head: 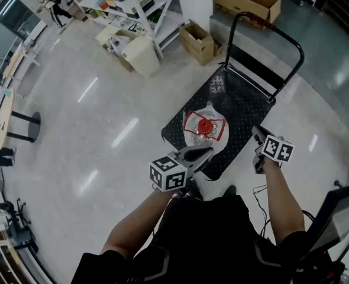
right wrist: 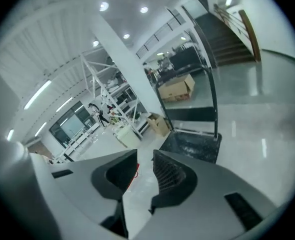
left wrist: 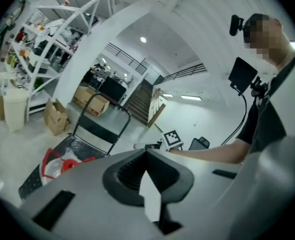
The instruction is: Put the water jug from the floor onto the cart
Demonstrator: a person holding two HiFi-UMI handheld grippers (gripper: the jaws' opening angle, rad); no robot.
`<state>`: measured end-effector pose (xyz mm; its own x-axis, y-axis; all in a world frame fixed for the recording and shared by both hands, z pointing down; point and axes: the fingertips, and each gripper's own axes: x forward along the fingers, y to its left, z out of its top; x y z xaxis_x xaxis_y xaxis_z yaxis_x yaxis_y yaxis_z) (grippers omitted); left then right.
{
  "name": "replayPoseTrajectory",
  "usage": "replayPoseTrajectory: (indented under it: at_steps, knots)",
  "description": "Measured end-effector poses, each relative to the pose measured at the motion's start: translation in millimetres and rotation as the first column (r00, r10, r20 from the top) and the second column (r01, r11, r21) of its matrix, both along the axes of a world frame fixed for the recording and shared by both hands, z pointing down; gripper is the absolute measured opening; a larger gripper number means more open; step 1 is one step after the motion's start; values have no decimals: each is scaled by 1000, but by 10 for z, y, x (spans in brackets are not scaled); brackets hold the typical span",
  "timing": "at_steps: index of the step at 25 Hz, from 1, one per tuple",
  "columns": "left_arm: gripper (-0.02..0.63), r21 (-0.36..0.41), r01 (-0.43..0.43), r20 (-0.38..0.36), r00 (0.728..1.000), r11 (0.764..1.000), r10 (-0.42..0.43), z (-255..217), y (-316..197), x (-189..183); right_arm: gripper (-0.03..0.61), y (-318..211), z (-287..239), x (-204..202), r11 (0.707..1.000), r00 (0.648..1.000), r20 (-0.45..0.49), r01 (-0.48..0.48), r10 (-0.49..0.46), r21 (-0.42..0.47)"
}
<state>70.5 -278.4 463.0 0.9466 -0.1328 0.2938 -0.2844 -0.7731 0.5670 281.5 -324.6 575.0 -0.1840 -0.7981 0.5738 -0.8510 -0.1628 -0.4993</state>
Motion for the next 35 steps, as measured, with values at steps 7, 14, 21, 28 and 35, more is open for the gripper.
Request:
replayPoseTrajectory:
  at_steps: [7,14,21,28,35]
  knots:
    - [-3,134,-138,-110,982,981,154,-710,20,870,97,489,-1460,660,965,974,-205,-43,98,258]
    - [-3,214,-216,-169,952,953,254,-1247,202,1612,10,1281,-2372,1225,910,917,-313,-108,247,400]
    - [-3,281,-297,-188,915,913,356,-1787,613,2032,2,1913,-2864,1359,909,858,-403,-154,317,388]
    - [-3,231,-339,-167,910,912,380,-1735,1152,2359,2,2523,-2830,1714,910,812,-466,-181,352,372]
    - [-3,232,-372,-143,901,899,410,-1715,1678,2385,2,3052,-2682,1742,889,820,-410,-236,398,392]
